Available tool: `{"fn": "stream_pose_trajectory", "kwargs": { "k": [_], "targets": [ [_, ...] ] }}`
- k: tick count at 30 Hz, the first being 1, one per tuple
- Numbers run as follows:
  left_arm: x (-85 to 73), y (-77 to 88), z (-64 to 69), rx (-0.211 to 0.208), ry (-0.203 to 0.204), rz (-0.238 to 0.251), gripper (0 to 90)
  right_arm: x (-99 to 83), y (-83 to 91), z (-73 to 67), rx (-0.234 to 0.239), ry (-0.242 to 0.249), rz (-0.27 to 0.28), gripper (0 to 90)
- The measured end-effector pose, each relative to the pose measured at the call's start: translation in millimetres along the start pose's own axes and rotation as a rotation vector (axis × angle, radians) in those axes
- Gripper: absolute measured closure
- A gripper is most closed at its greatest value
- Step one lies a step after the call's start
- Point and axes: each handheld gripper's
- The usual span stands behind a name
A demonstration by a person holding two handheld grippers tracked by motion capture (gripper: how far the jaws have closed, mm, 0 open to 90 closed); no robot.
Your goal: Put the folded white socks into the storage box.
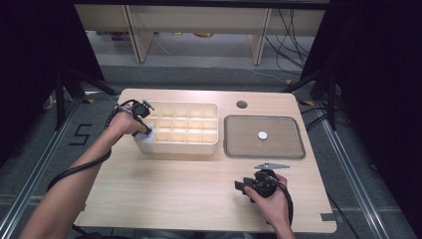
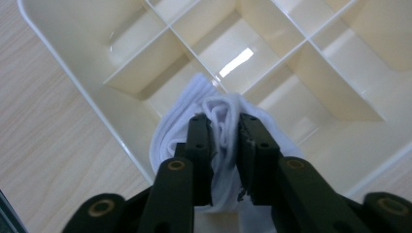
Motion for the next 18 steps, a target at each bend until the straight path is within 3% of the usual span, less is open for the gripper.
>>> {"fn": "stream_pose_trajectory", "kwargs": {
  "k": [2, 6, 7, 8, 17, 18],
  "targets": [
    [-1.2, -1.6, 2.0, 0.001, -0.004, -0.018, 79.5, 0.0, -1.1, 0.0, -0.02, 0.002, -0.003, 54.9],
    [-1.6, -6.7, 6.3, 0.016, -0.02, -0.031, 80.5, -0.4, -2.0, 0.0, -0.007, 0.009, -0.002, 54.9],
    [-1.3, -7.0, 6.7, 0.015, -0.025, -0.039, 80.7, -0.5, -1.5, -1.2, -0.011, -0.009, -0.016, 54.9],
    [-1.9, -7.9, 9.2, 0.014, -0.005, -0.044, 80.8, -0.6, -1.6, -1.1, -0.011, -0.008, -0.016, 54.9],
    [-6.4, -16.1, 12.1, 0.023, -0.019, -0.081, 81.8, -1.0, -1.9, -0.3, -0.005, 0.002, -0.01, 54.9],
    [-6.7, -18.0, 12.7, 0.024, -0.021, -0.094, 81.9, -1.6, -2.0, -4.3, -0.012, -0.047, -0.017, 54.9]
  ]
}}
Point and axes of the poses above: each handheld gripper's, and its own axes: y roughly backward along the jaws, x roughly out of its top, z roughly to its right, and after that the axes turned 4 degrees about z, right-handed
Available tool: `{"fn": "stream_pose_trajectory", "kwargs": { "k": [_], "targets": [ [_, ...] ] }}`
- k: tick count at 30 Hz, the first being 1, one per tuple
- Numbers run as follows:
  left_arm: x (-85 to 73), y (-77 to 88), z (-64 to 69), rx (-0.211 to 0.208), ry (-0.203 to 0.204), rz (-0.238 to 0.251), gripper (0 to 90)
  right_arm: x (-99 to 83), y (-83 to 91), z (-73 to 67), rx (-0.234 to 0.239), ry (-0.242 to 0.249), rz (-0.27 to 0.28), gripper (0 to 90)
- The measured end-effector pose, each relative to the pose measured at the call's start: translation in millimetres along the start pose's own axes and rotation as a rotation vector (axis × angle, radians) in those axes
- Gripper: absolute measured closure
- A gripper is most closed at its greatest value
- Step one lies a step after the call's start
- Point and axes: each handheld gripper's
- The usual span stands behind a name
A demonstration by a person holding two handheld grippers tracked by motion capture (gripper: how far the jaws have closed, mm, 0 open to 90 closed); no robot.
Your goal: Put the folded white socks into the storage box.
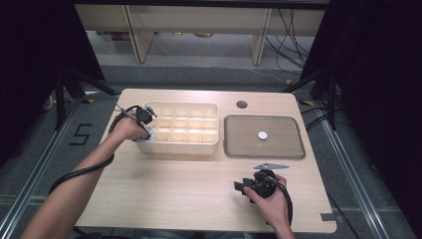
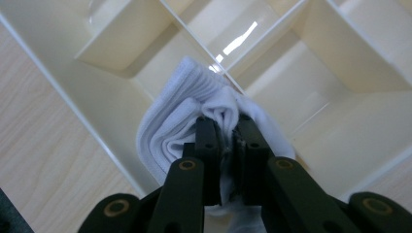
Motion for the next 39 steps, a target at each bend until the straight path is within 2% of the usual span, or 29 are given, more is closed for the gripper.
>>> {"fn": "stream_pose_trajectory", "kwargs": {
  "k": [1, 3, 4, 8, 10, 11, 12, 14, 17, 18, 19, 20, 22, 24, 27, 30, 31, 33, 34, 35, 36, 37, 39],
  "targets": [
    [-0.3, -2.0, 1.4, -0.002, 0.014, 0.007, 82.0, -0.1, -1.9, 0.7, 0.001, 0.014, 0.01, 54.9],
    [-0.5, -5.5, 1.5, -0.004, 0.012, 0.0, 82.0, 0.3, -0.9, 0.3, -0.006, 0.022, 0.002, 54.9],
    [0.1, -5.5, 1.0, -0.006, 0.009, -0.006, 82.0, 0.9, -0.5, 2.9, -0.006, 0.052, 0.006, 54.9],
    [1.0, -4.0, -0.3, -0.011, -0.001, -0.016, 81.9, 1.3, 0.3, 2.5, -0.012, 0.039, 0.001, 54.9],
    [0.8, -1.9, 0.3, -0.012, 0.011, 0.004, 81.2, 1.4, -0.2, 2.6, -0.003, 0.05, 0.004, 54.9],
    [1.0, 3.4, -0.5, -0.008, -0.009, 0.011, 80.5, 1.3, 0.4, 2.0, -0.001, 0.036, -0.007, 54.8],
    [1.7, 8.8, -1.1, -0.008, -0.013, 0.02, 78.8, 1.5, 0.0, 2.6, 0.002, 0.047, -0.002, 54.7],
    [3.7, 20.1, -2.7, -0.018, 0.008, 0.069, 75.1, 1.8, 0.3, 2.4, 0.001, 0.046, 0.001, 54.6],
    [8.2, 32.9, -4.9, 0.017, -0.002, 0.141, 69.3, 2.4, 0.7, 2.7, 0.01, 0.05, 0.025, 54.5],
    [10.5, 34.8, -7.3, 0.049, -0.023, 0.166, 65.8, 2.3, 2.3, -0.5, 0.011, 0.007, 0.012, 54.5],
    [11.3, 34.4, -8.5, 0.06, -0.027, 0.172, 61.7, 2.8, 2.7, 0.6, 0.013, 0.024, 0.012, 54.4],
    [12.8, 33.1, -11.9, 0.08, -0.049, 0.17, 59.0, 2.8, 2.7, 0.5, 0.015, 0.021, 0.01, 54.3],
    [13.2, 27.8, -14.7, 0.07, -0.04, 0.165, 54.1, 2.1, 1.9, 0.5, 0.02, 0.019, 0.017, 54.2],
    [12.2, 21.3, -15.9, 0.053, -0.025, 0.148, 53.0, 2.5, 1.1, 1.7, -0.009, 0.034, 0.008, 54.1],
    [10.2, 16.0, -18.5, 0.06, -0.021, 0.127, 57.9, 2.7, 1.1, 3.7, 0.007, 0.051, 0.009, 54.1],
    [8.0, 12.9, -18.1, 0.027, -0.007, 0.104, 67.7, 2.5, 1.1, 3.3, 0.011, 0.045, 0.003, 54.0],
    [7.7, 12.1, -17.7, 0.03, -0.011, 0.102, 69.6, 2.5, 1.1, 3.0, 0.009, 0.043, 0.002, 54.1],
    [7.2, 11.1, -16.8, 0.019, 0.009, 0.093, 72.8, 2.0, -0.4, 2.7, 0.005, 0.04, 0.013, 54.0],
    [7.5, 10.8, -16.7, 0.022, 0.002, 0.088, 74.5, 1.9, -0.4, 2.7, 0.005, 0.039, 0.01, 54.0],
    [7.2, 9.7, -14.4, 0.023, 0.018, 0.093, 76.5, 1.6, -0.8, 2.6, 0.005, 0.041, 0.01, 54.0],
    [7.1, 8.9, -13.4, 0.025, 0.018, 0.091, 78.1, 1.7, 0.7, 1.8, 0.002, 0.03, -0.015, 54.0],
    [7.1, 8.9, -13.4, 0.024, 0.014, 0.081, 79.3, 1.2, -0.5, 2.1, 0.012, 0.045, 0.002, 54.0],
    [6.5, 7.2, -12.4, 0.035, 0.004, 0.082, 80.6, 1.1, -0.8, 2.2, 0.01, 0.051, -0.002, 54.0]
  ]
}}
Point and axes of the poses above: each handheld gripper's, and its own axes: y roughly backward along the jaws, x roughly out of its top, z roughly to its right, and after that the axes turned 4 degrees about z, right-handed
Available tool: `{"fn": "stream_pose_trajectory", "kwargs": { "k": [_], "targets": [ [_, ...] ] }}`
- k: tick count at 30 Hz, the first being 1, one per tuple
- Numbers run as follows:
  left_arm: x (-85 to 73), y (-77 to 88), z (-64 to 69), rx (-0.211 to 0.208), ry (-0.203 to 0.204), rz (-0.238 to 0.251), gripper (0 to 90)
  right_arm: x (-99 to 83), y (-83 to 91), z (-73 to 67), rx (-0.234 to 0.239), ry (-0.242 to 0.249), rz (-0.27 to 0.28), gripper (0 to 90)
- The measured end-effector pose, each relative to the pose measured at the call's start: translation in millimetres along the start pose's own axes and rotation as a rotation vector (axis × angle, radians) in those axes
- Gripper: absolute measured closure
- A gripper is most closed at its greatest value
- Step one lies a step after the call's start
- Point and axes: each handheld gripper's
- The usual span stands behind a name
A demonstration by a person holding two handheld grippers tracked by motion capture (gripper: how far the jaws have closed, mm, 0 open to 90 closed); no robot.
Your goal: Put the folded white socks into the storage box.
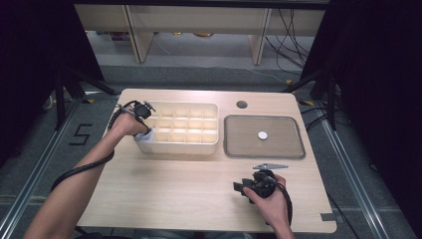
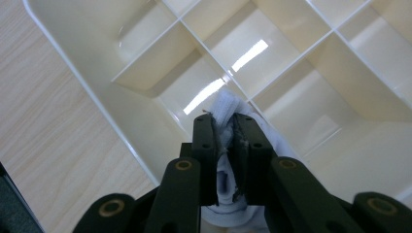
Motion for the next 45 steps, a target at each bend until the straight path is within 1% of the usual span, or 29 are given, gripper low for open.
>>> {"fn": "stream_pose_trajectory", "kwargs": {
  "k": [2, 3, 5, 6, 7, 8, 11, 12, 13, 14, 15, 17, 18, 19, 20, 21, 23, 24, 25, 27, 29, 31, 34, 35, 37, 42, 43, 44, 45],
  "targets": [
    [-0.7, -1.9, 3.0, 0.002, 0.017, 0.005, 81.4, 0.0, -0.8, -0.2, -0.014, 0.002, -0.004, 54.0],
    [-0.5, -1.6, 3.1, 0.009, -0.008, -0.016, 81.7, -0.1, -0.8, -0.2, -0.013, 0.002, -0.004, 53.9],
    [-2.2, -4.6, 7.2, 0.015, 0.01, -0.002, 82.1, -0.2, -0.2, -0.7, -0.01, -0.001, -0.004, 54.0],
    [-2.1, -4.2, 6.6, 0.02, -0.017, -0.024, 82.2, -0.1, 0.2, -0.7, -0.007, -0.001, -0.003, 54.0],
    [-2.8, -5.9, 8.4, 0.025, -0.01, -0.011, 82.3, -0.1, 0.1, -0.7, -0.014, -0.008, -0.008, 54.0],
    [-2.7, -5.6, 7.7, 0.028, -0.029, -0.023, 82.4, -0.1, -0.2, -0.7, -0.022, -0.007, -0.009, 53.9],
    [-3.7, -7.6, 10.6, 0.032, -0.003, -0.008, 82.4, -0.1, 0.1, -0.5, -0.017, -0.006, -0.008, 53.9],
    [-3.6, -7.7, 10.0, 0.035, -0.014, -0.008, 82.4, 0.0, 0.9, -0.2, -0.004, -0.004, -0.006, 53.8],
    [-4.1, -7.6, 10.9, 0.035, -0.004, -0.008, 82.4, 0.2, 1.3, -0.2, -0.003, -0.004, -0.004, 53.7],
    [-4.4, -6.3, 9.9, 0.036, -0.021, -0.018, 82.3, 0.7, 2.0, -0.2, -0.008, 0.0, 0.002, 53.3],
    [-5.1, -6.6, 11.0, 0.035, -0.002, -0.003, 82.1, 0.8, 2.1, -0.1, 0.001, 0.009, 0.021, 53.1],
    [-7.6, -5.6, 8.4, 0.027, -0.006, 0.014, 81.9, 1.9, 3.0, -0.5, -0.023, 0.008, 0.022, 52.4],
    [-8.2, -4.7, 6.6, 0.018, 0.002, 0.011, 81.7, 2.3, 4.4, -0.7, -0.016, -0.007, 0.015, 52.2],
    [-9.3, -5.2, 6.8, 0.015, 0.017, 0.027, 81.6, 2.5, 5.2, -1.7, -0.042, -0.007, 0.017, 52.0],
    [-10.0, -4.5, 5.3, 0.003, 0.024, 0.024, 81.4, 2.1, 4.1, 0.2, -0.006, 0.002, 0.037, 52.0],
    [-10.3, -3.8, 4.3, 0.0, 0.026, 0.038, 80.8, 2.0, 3.6, 0.7, -0.016, 0.003, 0.04, 51.8],
    [-10.9, -0.5, 1.8, -0.008, 0.025, 0.049, 78.6, 2.2, 5.5, 1.0, -0.01, 0.004, 0.038, 51.6],
    [-11.6, 0.6, 2.1, -0.013, 0.04, 0.056, 77.0, 2.3, 6.0, 0.9, -0.021, -0.009, 0.033, 51.5],
    [-12.0, 3.0, 0.8, -0.009, 0.027, 0.073, 75.4, 2.3, 5.3, 2.3, -0.031, 0.005, 0.043, 51.3],
    [-13.5, 6.3, 1.9, -0.009, 0.058, 0.103, 70.5, 2.7, 6.8, 3.2, -0.017, 0.006, 0.041, 51.0],
    [-14.9, 8.6, 1.8, 0.007, 0.046, 0.126, 63.8, 3.1, 6.7, 3.7, -0.037, 0.006, 0.037, 50.7],
    [-15.9, 11.6, 3.3, 0.001, 0.049, 0.129, 58.8, 3.0, 7.6, 3.1, -0.054, 0.007, 0.037, 50.5],
    [-16.7, 16.0, 4.6, 0.013, 0.046, 0.154, 53.4, 2.6, 6.9, 2.7, -0.034, -0.002, 0.035, 50.3],
    [-17.3, 17.4, 5.7, 0.019, 0.062, 0.156, 52.0, 2.5, 6.9, 2.8, -0.028, 0.0, 0.036, 50.2],
    [-18.2, 20.5, 5.4, 0.025, 0.059, 0.169, 48.5, 2.1, 5.4, 2.8, -0.012, 0.004, 0.055, 50.1],
    [-22.3, 30.5, 6.6, 0.047, 0.102, 0.24, 43.4, 2.3, 6.2, 2.4, -0.024, 0.006, 0.047, 50.0],
    [-23.2, 32.8, 7.2, 0.051, 0.109, 0.259, 42.6, 2.2, 5.4, 2.8, -0.01, 0.003, 0.055, 49.9],
    [-24.1, 36.1, 8.1, 0.05, 0.122, 0.277, 41.9, 2.6, 6.4, 2.8, -0.017, 0.006, 0.042, 49.9],
    [-25.2, 37.6, 11.1, 0.04, 0.164, 0.284, 41.5, 2.6, 6.4, 3.1, -0.018, 0.008, 0.039, 49.9]
  ]
}}
Point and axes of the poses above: each handheld gripper's, and its own axes: y roughly backward along the jaws, x roughly out of its top, z roughly to its right, and after that the axes turned 4 degrees about z, right-handed
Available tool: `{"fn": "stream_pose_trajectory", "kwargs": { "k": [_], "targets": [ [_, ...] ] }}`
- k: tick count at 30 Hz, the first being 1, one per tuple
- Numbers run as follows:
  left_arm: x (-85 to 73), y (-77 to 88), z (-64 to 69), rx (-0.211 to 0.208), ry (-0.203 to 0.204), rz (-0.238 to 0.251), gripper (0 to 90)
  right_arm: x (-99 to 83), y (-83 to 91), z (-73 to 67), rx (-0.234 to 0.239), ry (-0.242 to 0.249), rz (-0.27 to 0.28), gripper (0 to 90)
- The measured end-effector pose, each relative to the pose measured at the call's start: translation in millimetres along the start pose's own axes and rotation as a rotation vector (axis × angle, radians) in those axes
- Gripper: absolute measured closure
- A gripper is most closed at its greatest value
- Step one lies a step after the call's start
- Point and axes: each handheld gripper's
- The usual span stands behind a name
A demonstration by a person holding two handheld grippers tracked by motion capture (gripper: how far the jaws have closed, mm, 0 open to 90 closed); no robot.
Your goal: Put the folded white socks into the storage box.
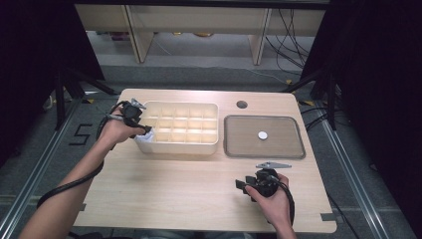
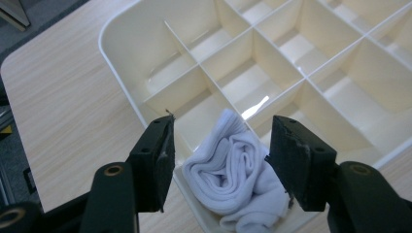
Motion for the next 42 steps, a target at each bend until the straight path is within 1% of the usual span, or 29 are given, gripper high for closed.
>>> {"fn": "stream_pose_trajectory", "kwargs": {
  "k": [1, 3, 4, 5, 6, 10, 14, 15, 17, 19, 20, 21, 22, 23, 24, 27, 28, 29, 30, 31, 32, 33, 34, 35, 36, 38, 39, 41, 42],
  "targets": [
    [0.2, 2.4, -0.6, -0.004, -0.007, 0.015, 40.5, -0.5, -0.8, 0.0, 0.0, -0.003, 0.01, 49.8],
    [0.1, 7.3, 1.2, 0.01, 0.02, 0.05, 37.9, -0.8, -1.1, -0.4, -0.013, -0.01, 0.004, 49.8],
    [0.2, 10.3, 1.9, 0.019, 0.011, 0.068, 37.1, -0.5, -0.3, -0.8, -0.014, -0.008, -0.004, 49.7],
    [0.1, 13.7, 2.8, 0.013, 0.011, 0.076, 36.9, -0.6, -0.6, -0.8, 0.0, -0.001, 0.006, 49.7],
    [-0.7, 16.2, 5.5, 0.009, 0.038, 0.119, 36.7, -0.5, -0.8, -1.1, -0.003, -0.002, 0.007, 49.6],
    [-3.4, 27.2, 8.6, 0.014, 0.027, 0.148, 36.5, -0.3, -0.4, -1.1, -0.004, -0.003, 0.009, 49.6],
    [-11.1, 36.7, 15.2, -0.002, 0.013, 0.17, 36.5, -0.7, -0.9, 0.1, -0.006, 0.002, 0.013, 49.6],
    [-12.8, 38.4, 16.8, -0.002, 0.01, 0.176, 36.5, -0.4, 0.3, -0.5, -0.013, -0.009, -0.002, 49.5],
    [-16.3, 42.0, 20.5, -0.007, 0.018, 0.196, 36.5, -0.5, 0.2, 0.0, -0.01, -0.008, -0.002, 49.5],
    [-20.7, 46.4, 24.2, -0.007, 0.006, 0.208, 36.5, -0.5, -0.1, -0.6, -0.014, -0.012, -0.004, 49.6],
    [-22.8, 47.9, 26.1, -0.011, 0.011, 0.217, 36.5, -0.8, -0.7, -0.9, -0.012, -0.018, -0.001, 49.5],
    [-24.2, 49.8, 26.2, -0.012, -0.002, 0.205, 36.6, -0.9, -1.2, -0.4, -0.014, -0.011, 0.005, 49.5],
    [-26.6, 50.6, 29.5, -0.005, 0.002, 0.216, 36.5, -0.9, -1.4, -0.1, -0.008, -0.003, 0.01, 49.5],
    [-28.3, 52.1, 30.2, -0.01, -0.014, 0.211, 36.5, -1.0, -0.6, -0.8, -0.012, -0.016, 0.001, 49.5],
    [-29.9, 52.7, 32.2, -0.012, -0.012, 0.217, 36.5, -0.9, -0.4, -1.4, -0.015, -0.026, -0.005, 49.5],
    [-34.1, 54.7, 37.1, -0.012, -0.019, 0.241, 36.6, -0.8, 0.1, -1.2, -0.021, -0.023, -0.009, 49.5],
    [-35.1, 54.9, 39.7, -0.01, -0.01, 0.246, 36.6, -1.0, -0.9, 0.0, -0.003, -0.008, 0.01, 49.5],
    [-36.2, 54.7, 41.4, -0.014, -0.007, 0.254, 36.6, -0.9, 0.1, -0.6, -0.006, -0.022, -0.001, 49.5],
    [-37.3, 55.2, 41.1, -0.021, -0.022, 0.249, 36.6, -1.0, -0.9, 0.5, 0.004, -0.011, 0.012, 49.5],
    [-38.2, 54.7, 42.2, -0.02, -0.01, 0.255, 36.6, -0.6, -0.5, 0.6, -0.006, -0.005, 0.002, 49.5],
    [-39.4, 55.4, 42.9, -0.009, -0.016, 0.245, 36.6, -0.7, -0.3, -0.2, -0.013, -0.015, -0.006, 49.5],
    [-40.4, 54.4, 44.6, -0.007, 0.001, 0.259, 36.6, -1.2, -1.5, 0.1, 0.002, -0.011, 0.011, 49.5],
    [-41.9, 53.4, 45.6, -0.004, 0.012, 0.271, 36.5, -1.2, -1.4, 0.0, 0.001, -0.009, 0.009, 49.4],
    [-44.1, 54.3, 44.6, -0.005, -0.01, 0.256, 36.5, -1.2, -1.1, -0.1, -0.003, -0.008, 0.007, 49.4],
    [-47.1, 53.0, 45.7, -0.009, -0.001, 0.266, 36.5, -1.2, -1.4, 0.7, -0.003, -0.002, 0.014, 49.4],
    [-51.6, 51.5, 48.4, -0.01, 0.014, 0.284, 36.6, -1.0, -0.5, 0.8, 0.007, -0.011, 0.012, 49.4],
    [-53.7, 50.7, 49.6, -0.009, 0.021, 0.294, 36.6, -0.8, 0.0, 0.5, -0.004, -0.01, 0.01, 49.4],
    [-60.1, 50.7, 51.0, -0.021, 0.029, 0.306, 36.6, -1.1, -0.7, 0.9, -0.001, -0.012, 0.017, 49.4],
    [-62.9, 51.2, 52.2, -0.015, 0.041, 0.314, 36.7, -1.1, -0.4, 0.8, -0.006, -0.01, 0.013, 49.4]
  ]
}}
Point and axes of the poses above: each handheld gripper's, and its own axes: y roughly backward along the jaws, x roughly out of its top, z roughly to its right, and after that the axes turned 4 degrees about z, right-handed
